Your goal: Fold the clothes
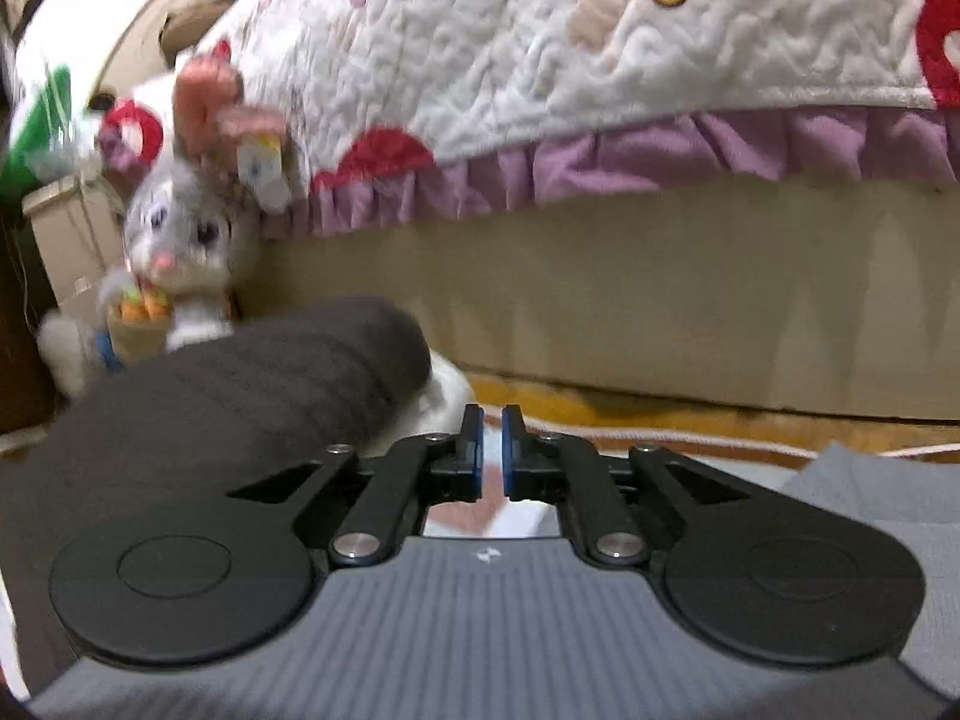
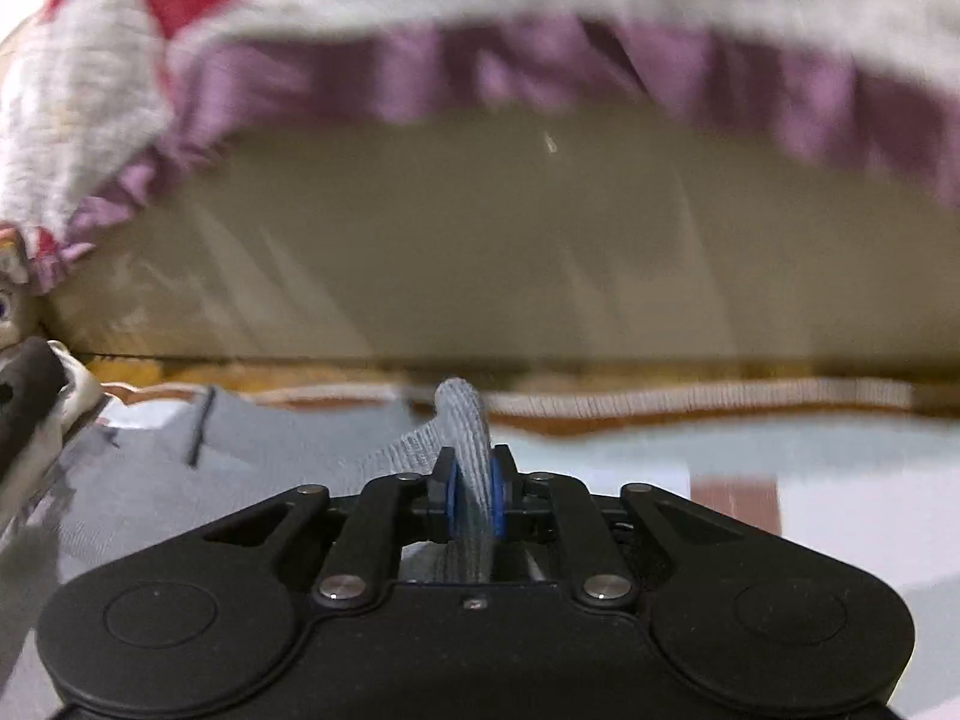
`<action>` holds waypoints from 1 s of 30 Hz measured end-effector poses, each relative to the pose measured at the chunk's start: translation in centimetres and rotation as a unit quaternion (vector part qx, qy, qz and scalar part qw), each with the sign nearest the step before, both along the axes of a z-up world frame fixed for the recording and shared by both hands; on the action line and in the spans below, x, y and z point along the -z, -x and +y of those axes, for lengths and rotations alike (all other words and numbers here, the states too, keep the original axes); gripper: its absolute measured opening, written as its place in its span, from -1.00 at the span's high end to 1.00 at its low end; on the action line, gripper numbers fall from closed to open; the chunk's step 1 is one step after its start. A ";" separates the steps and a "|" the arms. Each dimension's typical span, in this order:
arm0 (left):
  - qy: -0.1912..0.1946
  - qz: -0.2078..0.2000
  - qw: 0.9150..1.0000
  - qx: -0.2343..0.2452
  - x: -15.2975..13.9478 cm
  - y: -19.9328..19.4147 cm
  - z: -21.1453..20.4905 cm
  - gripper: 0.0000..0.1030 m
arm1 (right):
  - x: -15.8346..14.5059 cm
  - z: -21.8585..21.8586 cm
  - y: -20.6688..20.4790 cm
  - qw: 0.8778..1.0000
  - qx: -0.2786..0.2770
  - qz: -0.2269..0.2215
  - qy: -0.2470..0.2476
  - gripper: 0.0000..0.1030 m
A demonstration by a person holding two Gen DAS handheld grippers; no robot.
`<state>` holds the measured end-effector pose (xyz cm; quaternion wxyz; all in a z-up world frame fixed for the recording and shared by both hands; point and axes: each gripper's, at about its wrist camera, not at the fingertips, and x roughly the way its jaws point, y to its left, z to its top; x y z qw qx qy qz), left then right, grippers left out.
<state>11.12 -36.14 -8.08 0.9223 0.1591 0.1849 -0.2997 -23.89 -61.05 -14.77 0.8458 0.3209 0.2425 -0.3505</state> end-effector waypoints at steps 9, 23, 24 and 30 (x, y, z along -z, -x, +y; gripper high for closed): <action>-0.100 0.153 0.981 0.066 -3.4 2.5 2.4 0.37 | 2.7 -4.0 4.1 0.960 0.046 -0.149 -0.232 0.32; -0.168 0.224 0.954 0.111 -16.2 6.8 10.4 0.18 | -1.2 1.5 9.6 0.945 0.073 -0.179 -0.265 0.15; -0.157 0.227 0.955 0.108 -16.0 7.2 11.1 0.18 | -1.6 2.2 9.5 0.945 0.069 -0.178 -0.266 0.15; -0.145 0.205 0.965 0.078 -11.6 8.3 13.9 0.25 | -5.6 6.4 8.5 0.973 0.020 -0.086 -0.211 0.15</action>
